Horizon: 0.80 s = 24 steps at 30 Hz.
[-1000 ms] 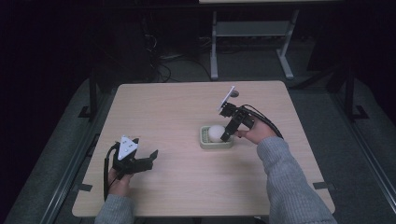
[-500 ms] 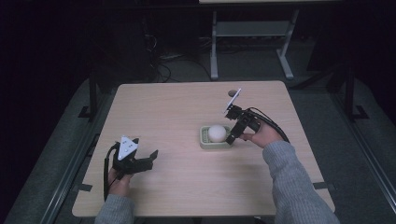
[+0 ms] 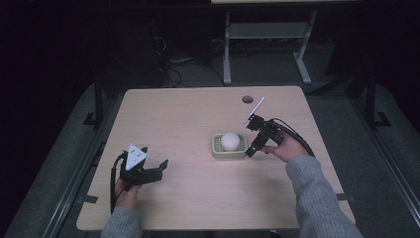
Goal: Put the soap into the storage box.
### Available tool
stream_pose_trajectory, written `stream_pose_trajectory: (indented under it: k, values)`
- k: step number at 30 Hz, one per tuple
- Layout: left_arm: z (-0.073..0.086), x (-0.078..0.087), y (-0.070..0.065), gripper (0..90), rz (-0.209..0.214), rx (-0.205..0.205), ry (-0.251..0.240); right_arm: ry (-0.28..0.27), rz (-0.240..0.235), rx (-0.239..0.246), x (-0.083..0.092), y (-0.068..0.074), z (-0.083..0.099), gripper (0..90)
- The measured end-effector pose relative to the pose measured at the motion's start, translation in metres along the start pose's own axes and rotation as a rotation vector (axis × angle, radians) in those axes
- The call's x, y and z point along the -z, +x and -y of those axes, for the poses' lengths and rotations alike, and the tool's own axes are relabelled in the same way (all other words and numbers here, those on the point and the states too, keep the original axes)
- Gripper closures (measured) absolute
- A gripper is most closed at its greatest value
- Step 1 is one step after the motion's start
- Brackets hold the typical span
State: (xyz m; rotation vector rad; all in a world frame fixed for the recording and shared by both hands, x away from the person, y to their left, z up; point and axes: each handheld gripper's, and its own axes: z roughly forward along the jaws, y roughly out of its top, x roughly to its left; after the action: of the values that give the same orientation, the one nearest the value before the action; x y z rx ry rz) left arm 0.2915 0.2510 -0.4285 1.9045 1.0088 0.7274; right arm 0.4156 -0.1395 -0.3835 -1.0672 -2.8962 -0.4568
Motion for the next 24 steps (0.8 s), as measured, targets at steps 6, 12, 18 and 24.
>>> stream_pose_trajectory:
  k: [6, 12, 18, 24]
  values:
    - [0.0, -0.001, -0.001, 14.8, -0.001, 0.005, -0.003, 0.003, 0.001, -0.005, -0.002, 0.0, 0.01, 20.6]
    - [0.0, -0.001, -0.001, 14.8, 0.0, 0.0, -0.002, -0.006, -0.003, -0.005, -0.002, 0.001, 0.018, 20.7]
    - [0.0, -0.001, -0.001, 14.8, 0.0, 0.001, -0.003, -0.009, 0.003, 0.003, -0.001, 0.005, 0.027, 20.9]
    - [0.0, -0.001, -0.001, 14.8, 0.002, 0.0, 0.001, -0.005, 0.002, -0.003, -0.003, 0.008, 0.04, 20.8]
